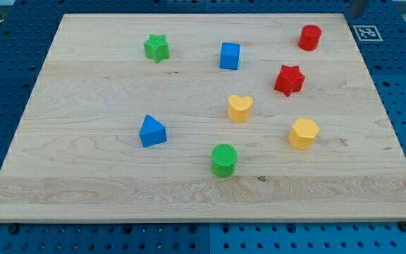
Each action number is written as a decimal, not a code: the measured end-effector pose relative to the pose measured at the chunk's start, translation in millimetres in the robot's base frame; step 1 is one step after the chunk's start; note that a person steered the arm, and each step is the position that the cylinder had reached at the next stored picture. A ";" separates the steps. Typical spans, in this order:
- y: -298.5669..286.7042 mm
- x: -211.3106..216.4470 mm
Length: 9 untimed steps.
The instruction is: Nudge blue cube left a bit
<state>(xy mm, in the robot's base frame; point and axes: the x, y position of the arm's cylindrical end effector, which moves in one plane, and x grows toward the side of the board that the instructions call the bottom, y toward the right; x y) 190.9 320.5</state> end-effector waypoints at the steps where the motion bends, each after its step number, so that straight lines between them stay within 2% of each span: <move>1: 0.0 0.0; 2: -13.8 0.0; 3: -30.3 17.4; 6: -40.5 127.5; 8: -56.4 140.1; 9: -94.3 140.1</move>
<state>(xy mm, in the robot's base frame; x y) 331.0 226.2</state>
